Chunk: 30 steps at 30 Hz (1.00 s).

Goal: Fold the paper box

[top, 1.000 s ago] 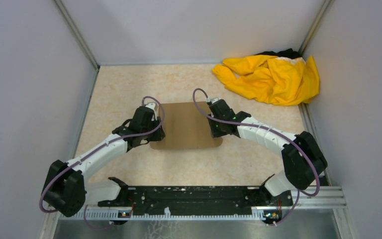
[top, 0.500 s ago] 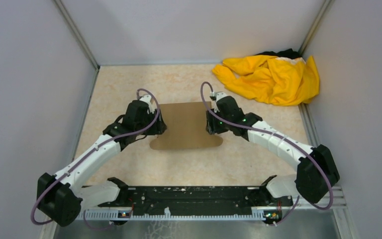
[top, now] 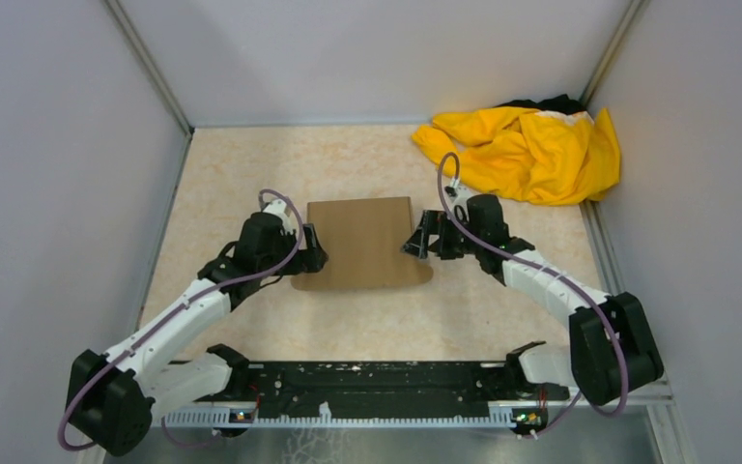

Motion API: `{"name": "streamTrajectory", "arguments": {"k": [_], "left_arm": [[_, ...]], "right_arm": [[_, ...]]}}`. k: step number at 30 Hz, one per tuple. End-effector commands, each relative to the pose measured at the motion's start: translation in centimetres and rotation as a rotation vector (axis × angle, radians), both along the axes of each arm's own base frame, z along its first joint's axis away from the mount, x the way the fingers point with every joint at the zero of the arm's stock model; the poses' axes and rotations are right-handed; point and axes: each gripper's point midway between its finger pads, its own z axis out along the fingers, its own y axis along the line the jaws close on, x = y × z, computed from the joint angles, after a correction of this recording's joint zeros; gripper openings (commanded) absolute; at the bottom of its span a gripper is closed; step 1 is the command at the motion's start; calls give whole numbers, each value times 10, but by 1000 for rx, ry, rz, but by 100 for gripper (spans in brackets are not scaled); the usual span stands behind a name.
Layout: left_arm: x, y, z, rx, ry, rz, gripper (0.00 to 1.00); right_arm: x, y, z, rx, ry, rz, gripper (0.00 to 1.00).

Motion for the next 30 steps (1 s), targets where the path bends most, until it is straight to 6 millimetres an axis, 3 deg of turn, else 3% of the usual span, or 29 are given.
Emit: {"name": "streamTrajectory", "arguments": {"k": [1,7,14,30], "left_arm": [[13,-10,14,-98,-89,-7,98],[15,-16,10,-125,-96,-28,99],[13,-15,-10,-134,-60,-16,98],[12,-23,-37,-147,14,-37,98]], "right_arm": [[10,19,28,228,-86,57,99],[17,19,12,241,-69,26,99],[20,23,0,259,-51,28,99],[23,30,-10,290,-17,49,99]]}}
